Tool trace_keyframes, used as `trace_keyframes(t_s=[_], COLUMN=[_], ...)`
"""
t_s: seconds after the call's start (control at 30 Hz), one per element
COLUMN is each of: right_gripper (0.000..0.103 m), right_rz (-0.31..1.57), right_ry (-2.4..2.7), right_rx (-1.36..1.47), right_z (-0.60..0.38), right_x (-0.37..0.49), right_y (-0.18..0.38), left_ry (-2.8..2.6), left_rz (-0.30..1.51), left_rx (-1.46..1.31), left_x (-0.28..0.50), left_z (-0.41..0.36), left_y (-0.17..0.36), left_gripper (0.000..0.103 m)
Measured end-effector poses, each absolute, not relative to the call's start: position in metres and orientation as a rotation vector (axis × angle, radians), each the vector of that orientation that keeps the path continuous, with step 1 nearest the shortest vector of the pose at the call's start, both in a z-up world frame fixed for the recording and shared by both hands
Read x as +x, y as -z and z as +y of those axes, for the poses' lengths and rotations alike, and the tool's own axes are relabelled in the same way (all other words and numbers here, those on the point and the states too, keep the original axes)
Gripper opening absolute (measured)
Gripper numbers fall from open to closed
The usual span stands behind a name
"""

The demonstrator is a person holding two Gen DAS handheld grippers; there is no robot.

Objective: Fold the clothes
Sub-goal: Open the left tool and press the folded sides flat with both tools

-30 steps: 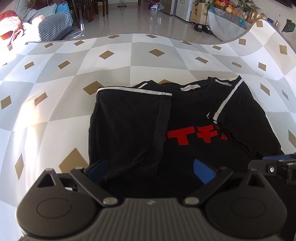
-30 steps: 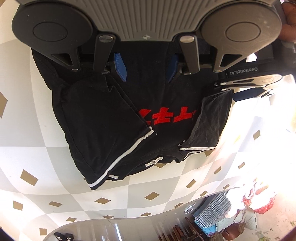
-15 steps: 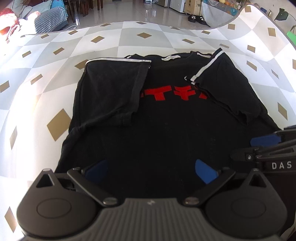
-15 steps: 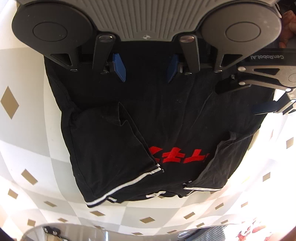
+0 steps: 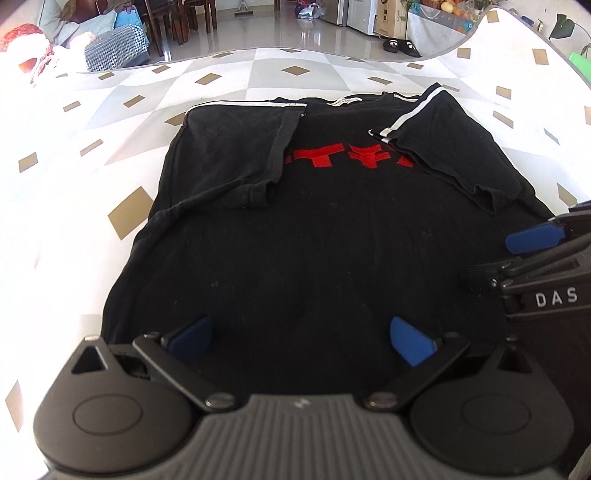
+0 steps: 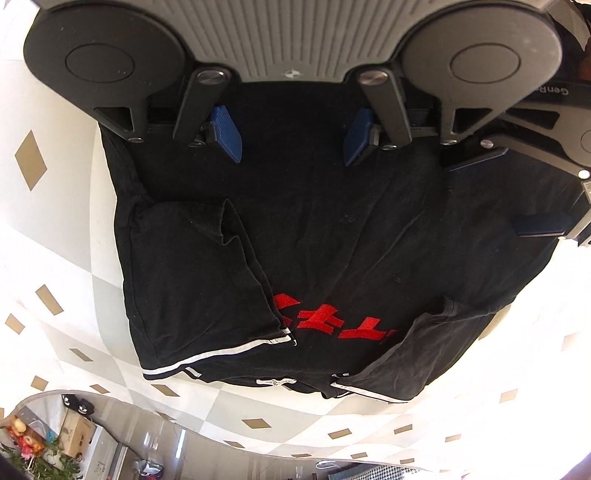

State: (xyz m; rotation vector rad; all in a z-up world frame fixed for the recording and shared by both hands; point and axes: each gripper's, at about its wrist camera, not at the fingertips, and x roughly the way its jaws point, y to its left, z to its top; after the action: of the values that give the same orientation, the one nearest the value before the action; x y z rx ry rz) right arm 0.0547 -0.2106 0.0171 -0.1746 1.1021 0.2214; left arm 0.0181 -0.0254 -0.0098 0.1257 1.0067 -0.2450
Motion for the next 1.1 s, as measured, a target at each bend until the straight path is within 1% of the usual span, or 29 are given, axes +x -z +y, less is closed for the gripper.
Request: trace_keyframes(t_s=[0.63,0.97,1.1], right_gripper=[0.072,0.074,0.073], right_rz=[1.053,1.081,1.132], right_ry=[-0.208,-0.184,-0.17], right_rx=[-0.154,-0.145,-0.14], right_z=[-0.229,-0.234,-0.234], right_x=[0.026,0.009,0.011], right_y=[-0.015,-0.016,-0.019], left_ry=[0.234,0.242,0.236], left_rz=[0.99,1.02,1.067], left_rx=[0.117,0.124,0.116], left_x=[-0.006,-0.013,-0.008], left_z=[-0.026,-0.031,-0.033], left_y=[0.01,0.007,0.004], left_gripper=[0.103,0.103,0.103])
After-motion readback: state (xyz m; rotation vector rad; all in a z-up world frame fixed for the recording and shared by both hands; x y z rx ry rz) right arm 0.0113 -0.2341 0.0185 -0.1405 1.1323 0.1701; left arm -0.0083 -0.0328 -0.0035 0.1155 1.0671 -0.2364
